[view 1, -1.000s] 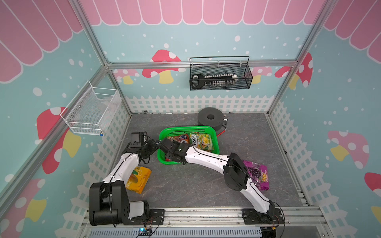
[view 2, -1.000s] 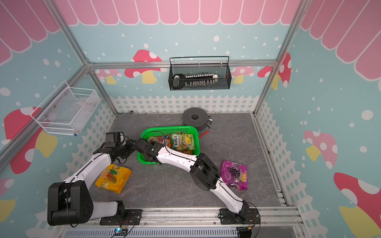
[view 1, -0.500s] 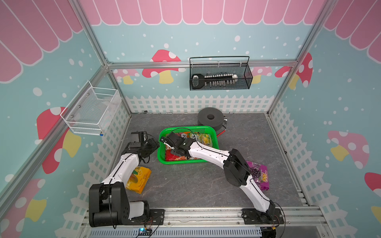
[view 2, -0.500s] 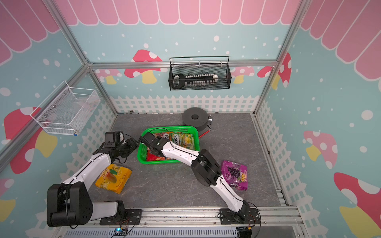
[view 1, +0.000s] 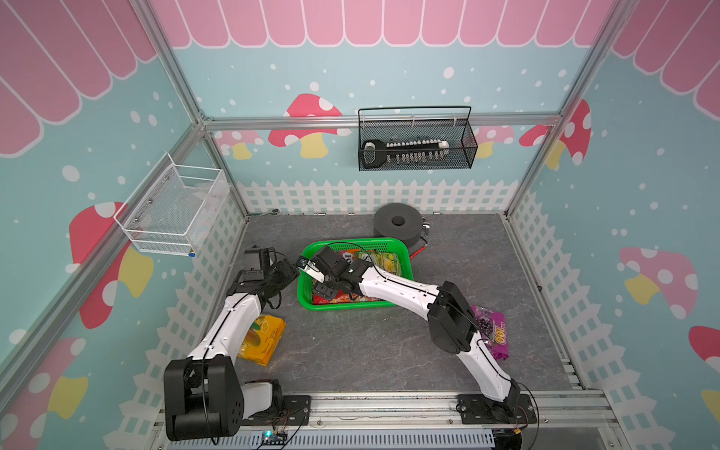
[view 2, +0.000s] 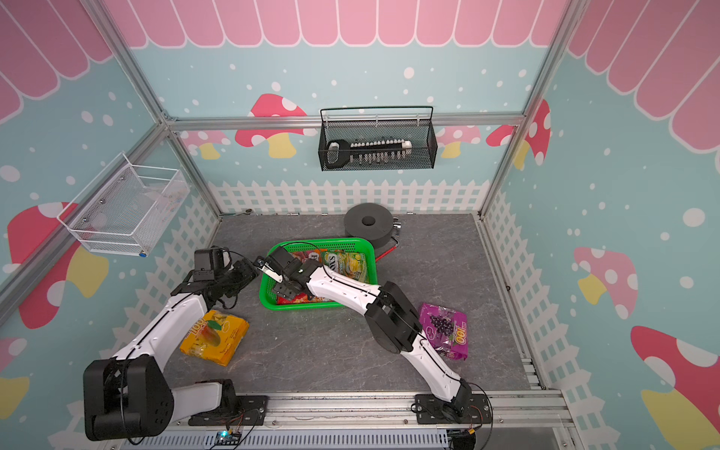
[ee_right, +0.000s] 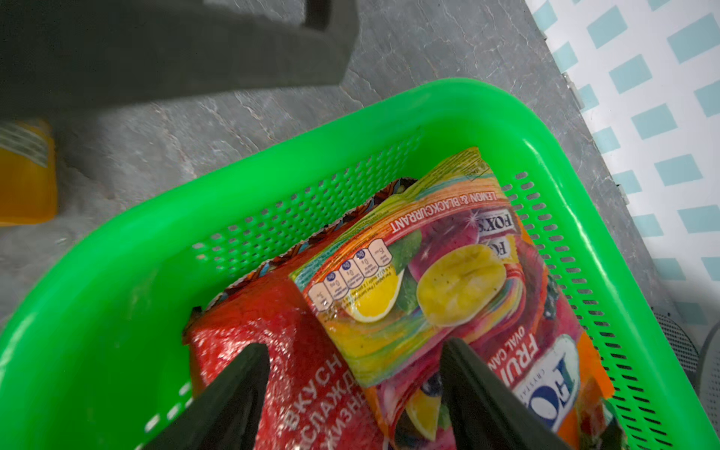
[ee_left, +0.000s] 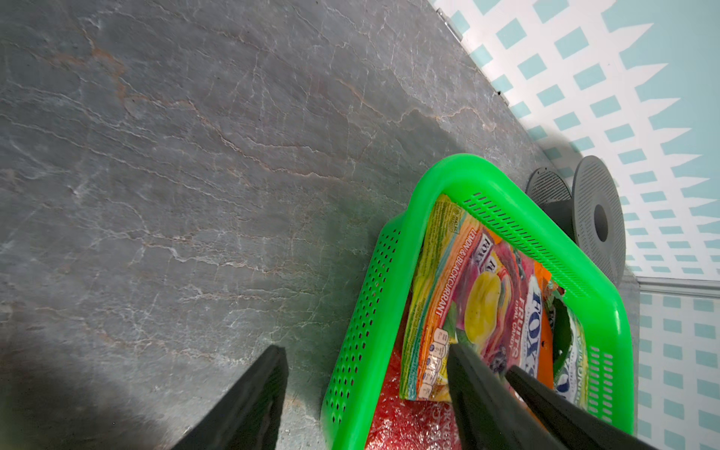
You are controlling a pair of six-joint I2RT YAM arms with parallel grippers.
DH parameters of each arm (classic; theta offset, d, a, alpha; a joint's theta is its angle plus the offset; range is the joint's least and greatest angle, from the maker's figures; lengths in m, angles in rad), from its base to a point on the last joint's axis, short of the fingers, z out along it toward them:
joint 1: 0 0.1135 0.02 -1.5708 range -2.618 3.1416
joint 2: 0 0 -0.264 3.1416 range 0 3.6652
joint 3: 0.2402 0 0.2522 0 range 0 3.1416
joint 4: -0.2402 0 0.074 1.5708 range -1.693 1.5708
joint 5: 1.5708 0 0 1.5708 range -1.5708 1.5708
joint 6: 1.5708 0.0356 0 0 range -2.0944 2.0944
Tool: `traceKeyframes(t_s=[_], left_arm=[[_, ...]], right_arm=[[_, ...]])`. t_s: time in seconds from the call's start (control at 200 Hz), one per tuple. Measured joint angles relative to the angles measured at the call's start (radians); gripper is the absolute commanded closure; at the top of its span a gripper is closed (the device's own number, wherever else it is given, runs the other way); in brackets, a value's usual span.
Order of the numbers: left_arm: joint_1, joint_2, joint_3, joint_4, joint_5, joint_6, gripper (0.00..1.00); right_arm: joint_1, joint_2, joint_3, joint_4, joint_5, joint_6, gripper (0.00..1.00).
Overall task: Put the candies in the basket
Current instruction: Place the candy in the basket.
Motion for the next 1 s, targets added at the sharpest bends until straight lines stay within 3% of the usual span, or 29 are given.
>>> traceKeyframes(t_s=[0.195,0.415,0.67,0.855,0.995], left_arm=[[0.0,-0.003,0.002,-0.003,0.035,0.073,0.3],[-0.022,-0.011,0.014,0.017,0.204,0.165,0.3],[-0.212,0.035,0.125,0.045,0.213,0.229,0.3],[-0.329,0.096,0.212,0.09,0.146,0.285,0.3],[-0.417,0.181,0.263,0.116,0.075,0.338,0.3]], right_arm=[[0.001,-0.188,-0.195,0.054,-0.007,0.061,0.25],[-0.009,-0.547,-0.568,0.153,0.105,0.162,0.22],[-0.153,-0.858,-0.866,0.094,0.156,0.443,0.26],[-0.296,-0.989,-1.022,-0.062,0.057,0.703,0.34],[-0.428,-1.051,-1.144,-0.143,-0.041,0.814,0.37]])
